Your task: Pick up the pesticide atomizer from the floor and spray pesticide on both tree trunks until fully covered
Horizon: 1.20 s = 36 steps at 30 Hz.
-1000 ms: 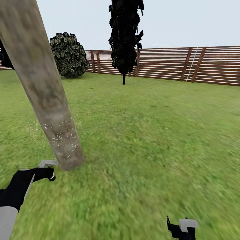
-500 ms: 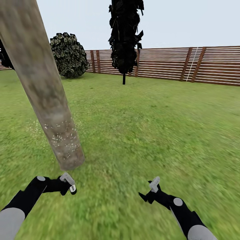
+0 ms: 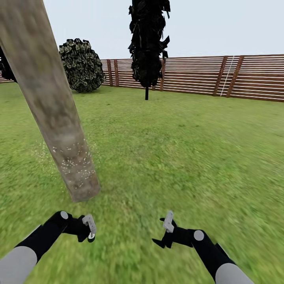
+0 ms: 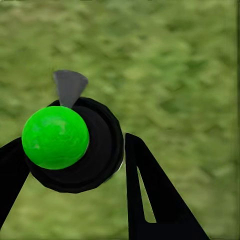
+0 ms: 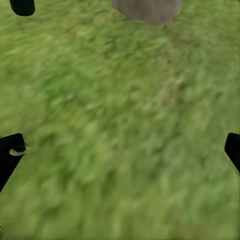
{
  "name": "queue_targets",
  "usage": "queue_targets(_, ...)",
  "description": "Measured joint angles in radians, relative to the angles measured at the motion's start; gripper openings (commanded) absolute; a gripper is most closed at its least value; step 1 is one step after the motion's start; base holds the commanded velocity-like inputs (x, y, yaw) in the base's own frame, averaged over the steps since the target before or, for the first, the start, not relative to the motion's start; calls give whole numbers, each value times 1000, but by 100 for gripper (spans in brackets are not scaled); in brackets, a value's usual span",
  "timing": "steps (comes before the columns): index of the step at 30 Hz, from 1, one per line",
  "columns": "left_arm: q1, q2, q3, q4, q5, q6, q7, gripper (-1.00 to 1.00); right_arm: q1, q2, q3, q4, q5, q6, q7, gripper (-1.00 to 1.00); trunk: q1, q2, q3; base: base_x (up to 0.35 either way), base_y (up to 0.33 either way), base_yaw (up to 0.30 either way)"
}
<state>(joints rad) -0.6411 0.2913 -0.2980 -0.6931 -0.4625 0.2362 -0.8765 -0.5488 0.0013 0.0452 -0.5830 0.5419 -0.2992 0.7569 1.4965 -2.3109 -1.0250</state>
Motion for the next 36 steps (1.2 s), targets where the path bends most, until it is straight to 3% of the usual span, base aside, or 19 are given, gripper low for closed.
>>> queue_targets(3,0,-16,-4,1,-1,1,0,-100,0,2,6,-1,0,0,5,-100,0,0,0,0,0,0)
queue_targets(6,0,-45,-6,4,-4,1,0,-100,0,6,7,-5,0,0,72,-100,0,0,0,0,0,0)
queue_targets(12,2,-94,-11,6,-12,2,0,-100,0,38,8,-42,0,0,99,-100,0,0,0,0,0,0)
queue_targets(15,3,-111,-73,7,-37,3,0,-100,0,58,8,-60,1,1,102,-100,0,0,0,0,0,0)
queue_targets(24,5,-195,-86,7,-44,3,1,-100,0,67,9,-63,0,0,103,-100,0,0,0,0,0,0)
queue_targets(28,5,-210,-86,6,-49,3,2,-100,0,94,10,-63,1,0,104,-100,0,0,0,0,0,0)
queue_targets(31,3,-226,-137,5,-48,4,1,-100,0,107,10,-63,3,0,104,-100,0,0,0,0,0,0)
queue_targets(34,0,-253,-146,2,-49,8,7,-100,0,109,10,-75,2,0,104,-100,0,0,0,0,0,0)
queue_targets(36,0,-255,-147,-2,-51,9,8,-100,0,110,10,-98,1,1,113,-100,0,0,0,0,0,0)
